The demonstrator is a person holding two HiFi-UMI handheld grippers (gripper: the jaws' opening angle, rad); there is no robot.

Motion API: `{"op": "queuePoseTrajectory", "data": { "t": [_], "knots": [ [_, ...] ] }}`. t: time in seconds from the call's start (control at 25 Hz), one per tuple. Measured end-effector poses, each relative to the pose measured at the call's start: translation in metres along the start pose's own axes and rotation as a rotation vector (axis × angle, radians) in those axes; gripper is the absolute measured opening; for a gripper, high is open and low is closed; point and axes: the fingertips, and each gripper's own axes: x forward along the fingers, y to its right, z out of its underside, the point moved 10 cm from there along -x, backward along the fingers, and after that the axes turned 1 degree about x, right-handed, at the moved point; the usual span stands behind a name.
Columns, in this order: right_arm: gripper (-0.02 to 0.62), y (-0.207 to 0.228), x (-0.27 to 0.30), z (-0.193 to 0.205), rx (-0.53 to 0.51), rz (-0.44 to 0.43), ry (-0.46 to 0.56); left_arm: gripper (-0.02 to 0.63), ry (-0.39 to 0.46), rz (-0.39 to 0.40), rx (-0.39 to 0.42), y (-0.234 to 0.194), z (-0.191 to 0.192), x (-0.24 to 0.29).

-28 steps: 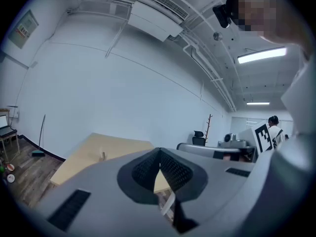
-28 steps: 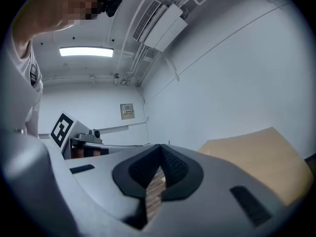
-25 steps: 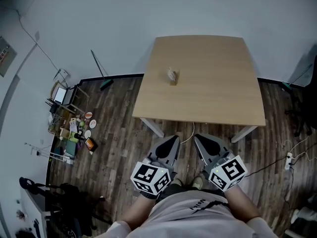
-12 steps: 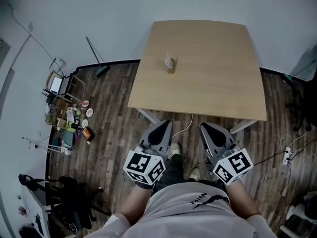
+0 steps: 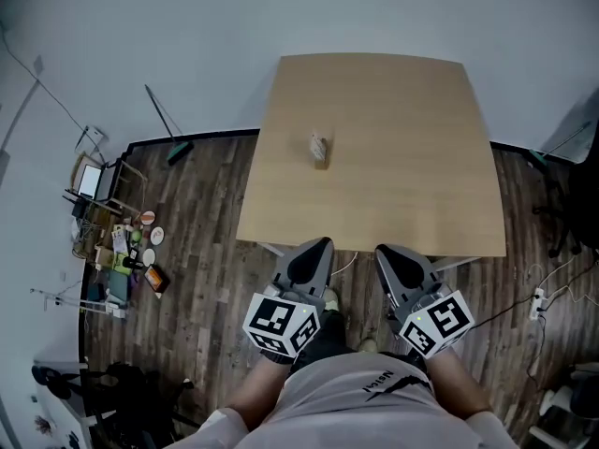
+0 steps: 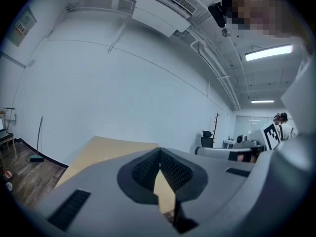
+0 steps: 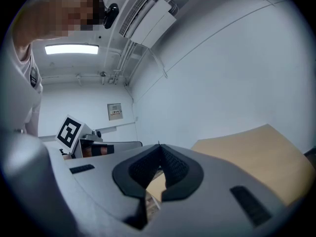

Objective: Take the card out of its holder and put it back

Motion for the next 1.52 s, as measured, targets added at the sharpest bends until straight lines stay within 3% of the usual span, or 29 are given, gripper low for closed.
{"op": "queuePoseTrajectory", "data": {
  "t": [0.4,0.72,1.16,1.52],
  "knots": [
    [0.012,0.006,0.115,-0.009,-0.037,0.048,-0.015,0.014,-0.012,0.053,0.018,-0.101,-0.012,0.053],
    [0.012,0.023,0.155,-0.009,-0.058,0.076,-0.041,0.014,-0.038,0.048,0.027,-0.147,0.002,0.100],
    [0.012,0.091,0.220,-0.002,-0.059,-0.025,-0.088,0.014,-0.056,-0.032,0.027,-0.176,0.018,0.166],
    [0.012,0.148,0.263,0.028,0.000,-0.075,-0.162,0.016,-0.119,-0.133,-0.019,-0.215,0.070,0.222]
  ]
}}
